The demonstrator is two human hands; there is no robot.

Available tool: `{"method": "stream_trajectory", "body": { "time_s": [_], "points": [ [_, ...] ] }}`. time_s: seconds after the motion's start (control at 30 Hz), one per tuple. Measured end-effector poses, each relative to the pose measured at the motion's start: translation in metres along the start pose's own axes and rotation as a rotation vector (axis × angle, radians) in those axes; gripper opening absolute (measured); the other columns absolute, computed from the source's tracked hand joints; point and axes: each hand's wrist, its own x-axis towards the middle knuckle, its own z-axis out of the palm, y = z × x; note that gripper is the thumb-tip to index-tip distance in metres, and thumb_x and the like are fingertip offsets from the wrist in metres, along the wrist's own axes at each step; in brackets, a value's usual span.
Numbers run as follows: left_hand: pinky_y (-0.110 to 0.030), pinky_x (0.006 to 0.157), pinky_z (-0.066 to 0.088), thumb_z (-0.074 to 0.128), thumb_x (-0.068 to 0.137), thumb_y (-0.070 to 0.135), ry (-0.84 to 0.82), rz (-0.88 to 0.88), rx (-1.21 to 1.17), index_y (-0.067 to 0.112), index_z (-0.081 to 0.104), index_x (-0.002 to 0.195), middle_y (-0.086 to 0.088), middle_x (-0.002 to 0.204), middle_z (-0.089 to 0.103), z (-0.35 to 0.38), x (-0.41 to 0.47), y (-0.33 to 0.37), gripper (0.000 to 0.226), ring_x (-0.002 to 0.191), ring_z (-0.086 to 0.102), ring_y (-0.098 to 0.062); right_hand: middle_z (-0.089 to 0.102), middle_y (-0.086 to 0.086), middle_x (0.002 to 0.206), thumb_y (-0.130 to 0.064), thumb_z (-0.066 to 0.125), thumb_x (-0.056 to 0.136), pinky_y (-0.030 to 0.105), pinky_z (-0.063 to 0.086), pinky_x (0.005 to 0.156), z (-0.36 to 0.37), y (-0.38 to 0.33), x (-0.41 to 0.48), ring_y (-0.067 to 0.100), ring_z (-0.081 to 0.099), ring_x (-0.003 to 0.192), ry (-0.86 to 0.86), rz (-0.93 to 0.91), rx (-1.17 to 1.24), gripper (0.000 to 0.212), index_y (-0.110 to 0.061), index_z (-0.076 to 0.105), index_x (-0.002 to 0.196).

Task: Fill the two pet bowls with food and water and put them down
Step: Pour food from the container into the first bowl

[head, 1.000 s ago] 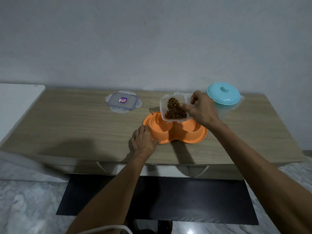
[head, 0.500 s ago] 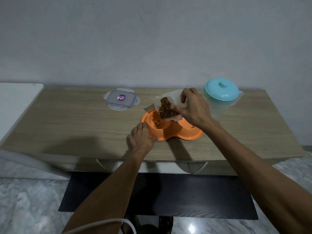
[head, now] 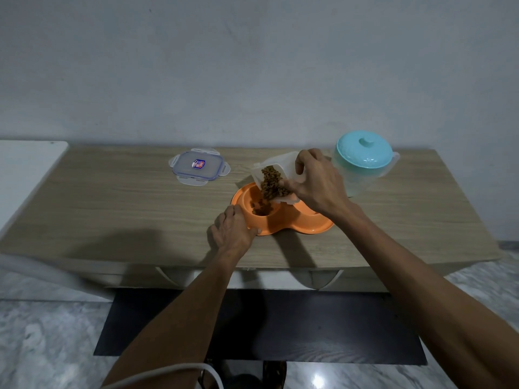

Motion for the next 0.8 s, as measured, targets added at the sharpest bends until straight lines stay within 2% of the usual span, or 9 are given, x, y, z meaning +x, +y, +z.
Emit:
{"method": "stream_trajectory", "body": {
  "time_s": [0.3,0.8],
  "points": [
    [-0.053,0.106,0.036,0.075,0.077,0.05,-0.003,-0.004,0.012,0.018,0.041,0.139,-0.002,0.147,0.045,0.0001,-0.0001,0.0011,0.077,0.136,0.041,-0.027,0.056,0.001,0.108,-0.046,0.074,0.08,0.044,0.051,0.069,-0.0002,-0.0002,-0.0004,0.026,0.055,0.087,0.008,-0.007,-0.018,0.041,-0.018,0.045,0.088],
    [-0.053,0.107,0.034,0.076,0.078,0.048,-0.003,-0.005,0.0,0.018,0.041,0.139,-0.001,0.147,0.045,-0.0011,-0.0011,0.0016,0.076,0.136,0.041,-0.026,0.053,-0.002,0.103,-0.047,0.075,0.079,0.038,0.046,0.063,0.0032,0.0046,0.0027,0.022,0.052,0.083,0.035,0.001,-0.009,0.042,-0.018,0.046,0.087]
  ]
}}
